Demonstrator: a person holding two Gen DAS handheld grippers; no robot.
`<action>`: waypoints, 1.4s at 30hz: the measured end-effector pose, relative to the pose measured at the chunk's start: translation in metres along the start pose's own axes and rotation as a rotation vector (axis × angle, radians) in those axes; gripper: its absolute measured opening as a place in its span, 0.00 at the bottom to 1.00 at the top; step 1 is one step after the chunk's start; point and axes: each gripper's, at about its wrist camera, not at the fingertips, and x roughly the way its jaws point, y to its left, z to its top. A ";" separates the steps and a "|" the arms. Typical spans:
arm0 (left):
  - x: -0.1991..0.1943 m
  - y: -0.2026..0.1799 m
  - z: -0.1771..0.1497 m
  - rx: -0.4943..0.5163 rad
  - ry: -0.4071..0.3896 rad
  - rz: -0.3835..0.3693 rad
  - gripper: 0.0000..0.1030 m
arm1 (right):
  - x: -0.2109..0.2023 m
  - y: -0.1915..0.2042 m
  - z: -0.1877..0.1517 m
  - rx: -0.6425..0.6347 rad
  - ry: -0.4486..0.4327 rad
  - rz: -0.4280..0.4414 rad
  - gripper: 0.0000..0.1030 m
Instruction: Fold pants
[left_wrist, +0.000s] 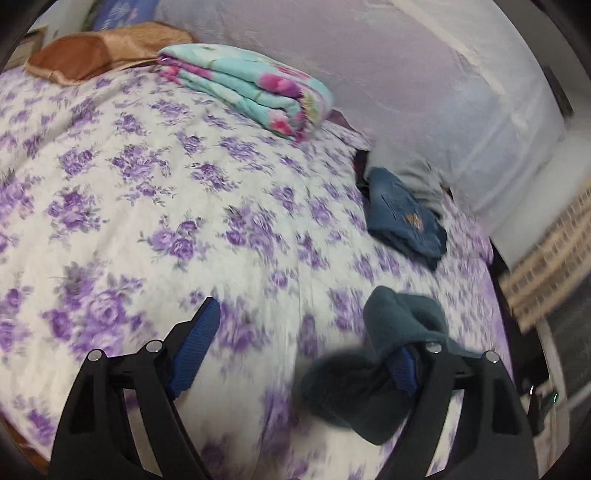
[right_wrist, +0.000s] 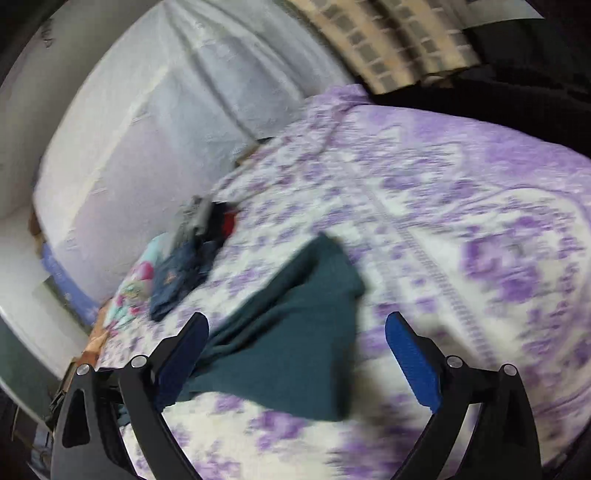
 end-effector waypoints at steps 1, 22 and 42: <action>-0.005 -0.004 -0.005 0.060 0.009 0.046 0.83 | 0.005 0.012 -0.004 -0.021 -0.006 0.044 0.95; 0.001 -0.011 0.031 0.313 -0.042 0.396 0.96 | 0.072 0.052 -0.040 -0.064 0.107 0.146 0.95; -0.029 -0.030 -0.077 0.249 0.038 0.064 0.95 | 0.075 0.052 -0.041 -0.074 0.114 0.142 0.96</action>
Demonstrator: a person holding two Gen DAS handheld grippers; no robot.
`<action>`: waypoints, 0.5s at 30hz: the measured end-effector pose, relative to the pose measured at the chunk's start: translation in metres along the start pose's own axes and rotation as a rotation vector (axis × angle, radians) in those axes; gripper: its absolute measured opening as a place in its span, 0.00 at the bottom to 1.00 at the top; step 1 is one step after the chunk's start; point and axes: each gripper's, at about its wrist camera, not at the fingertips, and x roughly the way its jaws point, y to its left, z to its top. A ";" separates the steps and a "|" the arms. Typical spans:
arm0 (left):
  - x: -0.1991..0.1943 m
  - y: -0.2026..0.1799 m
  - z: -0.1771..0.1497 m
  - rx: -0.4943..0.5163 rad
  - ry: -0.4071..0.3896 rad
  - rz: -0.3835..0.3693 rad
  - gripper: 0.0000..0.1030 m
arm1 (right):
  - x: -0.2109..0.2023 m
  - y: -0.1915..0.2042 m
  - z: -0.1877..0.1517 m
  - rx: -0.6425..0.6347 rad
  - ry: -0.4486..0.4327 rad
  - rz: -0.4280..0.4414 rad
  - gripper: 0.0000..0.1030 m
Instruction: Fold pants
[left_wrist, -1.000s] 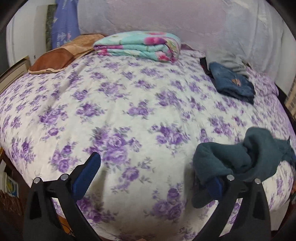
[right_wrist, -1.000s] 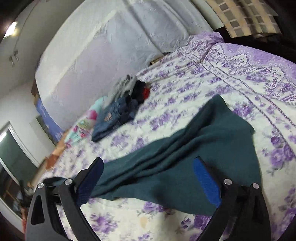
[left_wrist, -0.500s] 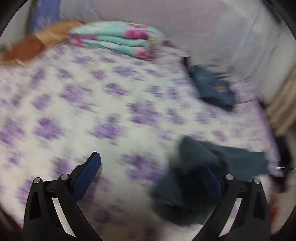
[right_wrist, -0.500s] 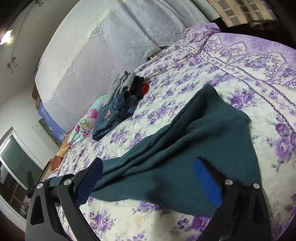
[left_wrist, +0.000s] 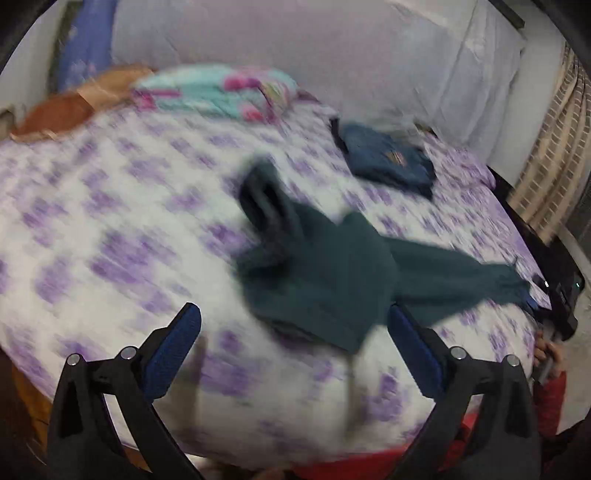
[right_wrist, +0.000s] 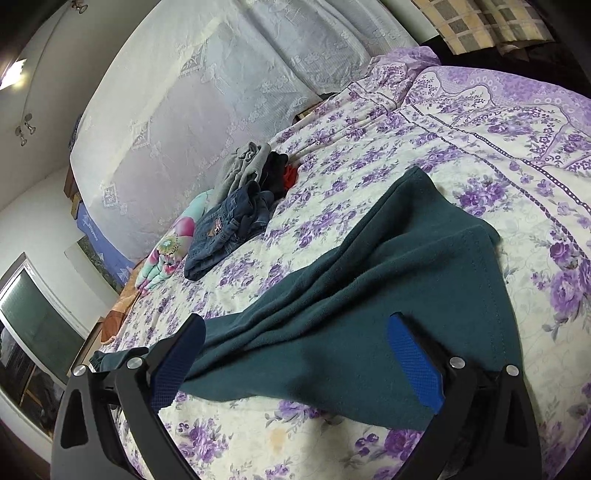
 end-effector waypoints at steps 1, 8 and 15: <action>0.018 -0.009 -0.008 0.009 0.040 -0.013 0.95 | 0.000 0.001 0.000 -0.004 0.002 -0.005 0.96; 0.053 -0.041 -0.020 0.084 -0.016 0.219 0.95 | -0.002 0.001 -0.002 -0.005 -0.005 0.008 0.96; 0.068 -0.053 -0.024 0.108 -0.061 0.298 0.95 | -0.002 0.001 -0.002 -0.003 -0.002 0.005 0.96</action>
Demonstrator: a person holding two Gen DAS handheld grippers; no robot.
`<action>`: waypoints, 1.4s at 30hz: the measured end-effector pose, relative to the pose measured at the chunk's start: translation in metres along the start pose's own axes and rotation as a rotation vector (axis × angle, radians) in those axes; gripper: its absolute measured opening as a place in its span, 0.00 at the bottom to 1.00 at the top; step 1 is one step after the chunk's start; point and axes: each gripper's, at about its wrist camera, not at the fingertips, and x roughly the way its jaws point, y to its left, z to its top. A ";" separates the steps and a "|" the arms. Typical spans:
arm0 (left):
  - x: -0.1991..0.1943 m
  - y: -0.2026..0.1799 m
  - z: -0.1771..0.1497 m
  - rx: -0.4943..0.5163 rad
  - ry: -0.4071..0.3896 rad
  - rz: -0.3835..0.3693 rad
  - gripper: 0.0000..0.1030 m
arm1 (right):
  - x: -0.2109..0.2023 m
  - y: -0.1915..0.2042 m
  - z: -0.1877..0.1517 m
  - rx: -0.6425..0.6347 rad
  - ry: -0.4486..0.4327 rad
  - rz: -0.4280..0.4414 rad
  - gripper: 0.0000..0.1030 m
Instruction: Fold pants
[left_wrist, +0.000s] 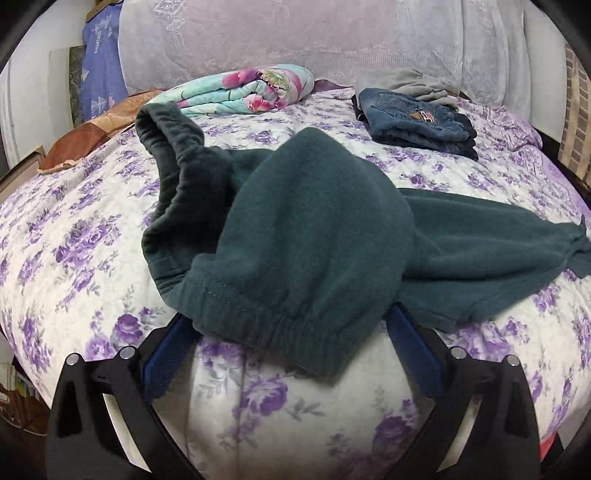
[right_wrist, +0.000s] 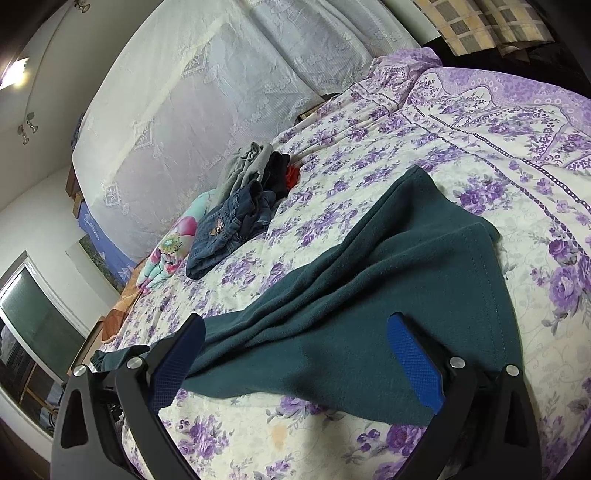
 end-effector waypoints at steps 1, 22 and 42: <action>0.000 0.002 0.000 -0.009 0.001 -0.012 0.95 | 0.000 0.000 0.000 -0.001 0.002 -0.003 0.96; -0.011 0.053 -0.003 -0.334 -0.011 -0.427 0.76 | 0.001 0.000 0.000 -0.004 0.003 -0.014 0.96; -0.026 0.070 0.177 -0.291 -0.202 -0.413 0.10 | -0.001 0.004 -0.002 -0.006 -0.005 -0.036 0.96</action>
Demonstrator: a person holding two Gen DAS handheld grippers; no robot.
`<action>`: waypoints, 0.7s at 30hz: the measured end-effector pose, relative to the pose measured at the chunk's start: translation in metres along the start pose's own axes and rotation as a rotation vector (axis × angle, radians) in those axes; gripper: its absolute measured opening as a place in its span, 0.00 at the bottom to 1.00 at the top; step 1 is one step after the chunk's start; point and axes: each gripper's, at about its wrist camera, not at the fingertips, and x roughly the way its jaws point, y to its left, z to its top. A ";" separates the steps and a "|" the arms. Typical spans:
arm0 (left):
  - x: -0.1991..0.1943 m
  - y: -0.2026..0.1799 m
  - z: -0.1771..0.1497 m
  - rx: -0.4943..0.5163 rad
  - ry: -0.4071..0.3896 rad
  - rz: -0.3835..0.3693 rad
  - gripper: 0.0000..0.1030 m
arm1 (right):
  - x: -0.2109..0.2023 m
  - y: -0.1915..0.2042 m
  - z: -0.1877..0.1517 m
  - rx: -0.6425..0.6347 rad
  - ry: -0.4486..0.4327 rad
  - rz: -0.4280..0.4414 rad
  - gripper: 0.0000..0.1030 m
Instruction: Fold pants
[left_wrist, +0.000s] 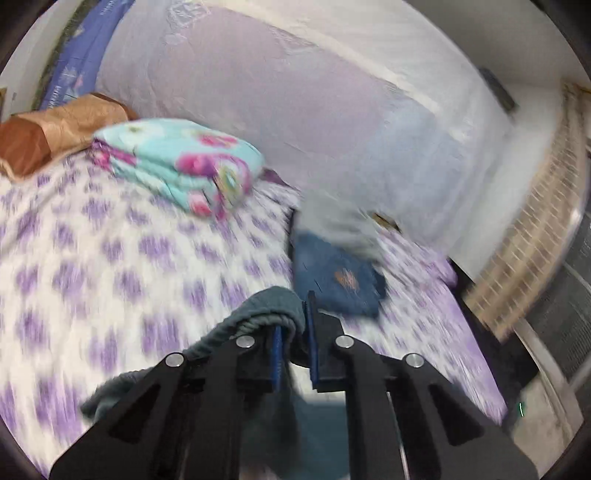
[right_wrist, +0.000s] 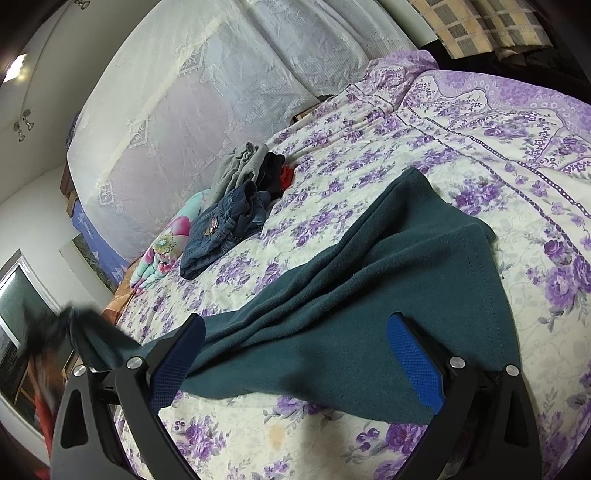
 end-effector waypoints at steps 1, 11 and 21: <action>0.020 0.005 0.017 0.009 -0.008 0.070 0.10 | 0.001 0.001 0.000 -0.001 0.001 -0.002 0.96; 0.090 0.074 -0.017 0.063 0.190 0.306 0.14 | 0.002 -0.004 0.003 0.019 0.000 0.037 0.96; 0.087 0.005 -0.057 0.509 0.000 0.548 0.79 | 0.001 0.001 0.000 0.003 -0.004 -0.003 0.96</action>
